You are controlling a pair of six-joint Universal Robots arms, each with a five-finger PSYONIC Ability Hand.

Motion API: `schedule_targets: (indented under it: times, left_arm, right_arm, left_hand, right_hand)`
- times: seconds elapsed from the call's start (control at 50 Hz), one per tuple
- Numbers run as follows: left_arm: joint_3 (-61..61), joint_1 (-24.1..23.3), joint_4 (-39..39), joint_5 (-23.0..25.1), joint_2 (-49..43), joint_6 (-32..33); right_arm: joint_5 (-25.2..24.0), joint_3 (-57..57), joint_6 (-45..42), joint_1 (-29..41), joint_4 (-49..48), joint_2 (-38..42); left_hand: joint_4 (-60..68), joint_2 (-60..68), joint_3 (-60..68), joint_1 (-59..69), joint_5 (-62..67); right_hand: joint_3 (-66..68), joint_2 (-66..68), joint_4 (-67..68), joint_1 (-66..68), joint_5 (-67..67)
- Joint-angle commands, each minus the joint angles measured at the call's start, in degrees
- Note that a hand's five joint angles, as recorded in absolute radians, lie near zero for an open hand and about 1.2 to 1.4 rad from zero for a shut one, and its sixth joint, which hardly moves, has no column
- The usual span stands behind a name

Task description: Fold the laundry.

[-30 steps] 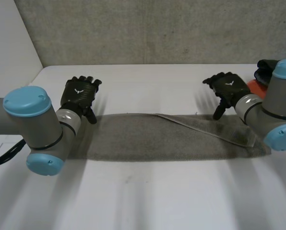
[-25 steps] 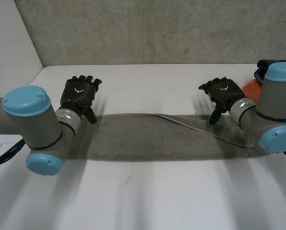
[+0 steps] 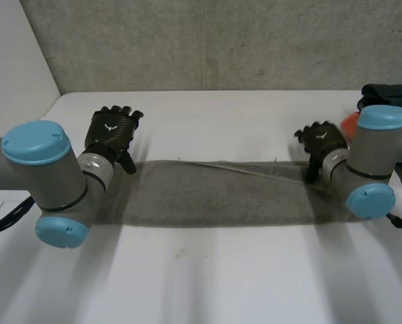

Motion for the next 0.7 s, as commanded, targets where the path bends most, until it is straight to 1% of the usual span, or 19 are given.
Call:
schedule_targets:
  times: [0.02,0.04,0.12,0.16,0.24,0.26,0.32,0.34,0.4,0.42,0.46,0.48,0.54,0.56,0.6,0.62,0.7]
  left_arm:
    - [-0.34,0.2,0.0,0.0,0.93,-0.02]
    - [-0.35,0.2,0.0,-0.08,1.19,-0.02]
    - [-0.52,0.38,0.0,-0.17,1.89,-0.02]
    - [-0.52,0.47,0.0,-0.17,2.07,-0.02]
    - [-0.96,0.55,0.09,0.0,2.6,-0.02]
    - [-1.05,0.55,0.18,0.0,2.77,-0.02]
    - [-1.05,0.47,0.35,0.09,2.86,-0.02]
    - [-1.05,0.38,0.35,0.09,2.95,-0.02]
    - [-1.05,0.29,0.44,0.27,3.04,-0.02]
    - [-1.05,0.12,0.36,0.35,3.38,-0.02]
    - [-1.22,0.03,0.35,0.53,3.65,-0.02]
    - [-1.4,-0.06,0.35,0.62,4.09,-0.02]
    - [-1.66,-0.24,0.35,0.97,4.79,-0.29]
    - [-1.66,-0.32,0.44,1.06,4.88,-0.29]
    - [-1.66,-0.5,0.44,1.23,5.06,-0.46]
    - [-1.66,-0.59,0.44,1.23,5.06,-0.55]
    - [-1.66,-0.76,0.44,1.23,5.06,-0.81]
  right_arm:
    - [6.66,-6.63,-0.73,-1.52,-14.06,4.3]
    - [6.75,-7.33,-0.73,-1.61,-19.22,5.26]
    - [5.26,-8.04,-2.22,-1.79,-30.23,6.85]
    - [4.9,-7.69,-3.71,-1.96,-30.97,6.85]
    - [4.02,-6.2,-6.27,-2.58,-25.0,3.96]
    - [3.5,-5.24,-6.18,-2.75,-21.33,1.43]
    - [2.27,-3.3,-5.48,-3.54,-15.95,-2.36]
    - [1.22,-1.99,-5.04,-3.98,-12.46,-5.07]
    - [-0.72,0.65,-5.12,-4.6,-6.29,-9.13]
    - [-1.85,2.58,-5.47,-5.03,-1.4,-11.75]
    - [-2.91,4.7,-6.0,-5.65,4.16,-14.05]
    - [-3.53,6.88,-6.53,-6.26,8.54,-15.98]
    - [-4.32,10.67,-6.88,-7.41,14.89,-18.45]
    - [-4.85,13.47,-6.97,-8.11,17.96,-19.68]
    - [-5.55,16.29,-6.8,-8.99,18.87,-20.92]
    - [-6.25,19.09,-7.06,-9.86,18.17,-21.79]
    - [-6.52,26.21,-7.67,-11.63,15.8,-23.81]
  left_hand:
    - [-1.16,-1.48,-1.77,-0.86,-2.61]
    - [-1.16,-1.48,-1.77,-0.86,-2.61]
    - [-1.16,-1.48,-1.77,-0.86,-2.61]
    - [-1.16,-1.48,-1.77,-0.86,-2.61]
    - [-1.16,-1.48,-1.77,-0.86,-2.61]
    - [-1.16,-1.48,-1.77,-0.86,-2.61]
    - [-1.16,-1.48,-1.77,-0.86,-2.61]
    - [-1.16,-1.48,-1.77,-0.86,-2.61]
    - [-1.16,-1.48,-1.77,-0.86,-2.61]
    - [-1.16,-1.48,-1.77,-0.86,-2.61]
    - [-1.16,-1.48,-1.77,-0.86,-2.61]
    - [-1.16,-1.48,-1.77,-0.86,-2.61]
    - [-1.16,-1.48,-1.77,-0.86,-2.61]
    - [-1.16,-1.48,-1.77,-0.86,-2.61]
    - [-1.16,-1.48,-1.77,-0.86,-2.61]
    - [-1.16,-1.48,-1.77,-0.86,-2.61]
    - [-1.16,-1.48,-1.77,-0.86,-2.61]
  right_hand:
    - [-1.79,-1.79,-1.91,-2.82,-2.6]
    - [-1.79,-1.79,-1.91,-2.82,-2.6]
    - [-1.79,-1.79,-1.91,-2.82,-2.6]
    - [-1.79,-1.79,-1.91,-2.82,-2.6]
    - [-1.79,-1.79,-1.91,-2.82,-2.6]
    - [-1.79,-1.79,-1.91,-2.82,-2.6]
    - [-1.79,-1.79,-1.91,-2.82,-2.6]
    - [-1.79,-1.79,-1.91,-2.82,-2.6]
    - [-1.79,-1.79,-1.91,-2.82,-2.6]
    - [-1.79,-1.79,-1.91,-2.82,-2.6]
    - [-1.79,-1.79,-1.91,-2.82,-2.6]
    - [-1.79,-1.79,-1.91,-2.82,-2.6]
    - [-1.79,-1.79,-1.91,-2.82,-2.6]
    - [-1.79,-1.79,-1.91,-2.82,-2.6]
    - [-1.79,-1.79,-1.91,-2.82,-2.6]
    - [-1.79,-1.79,-1.91,-2.82,-2.6]
    - [-1.79,-1.79,-1.91,-2.82,-2.6]
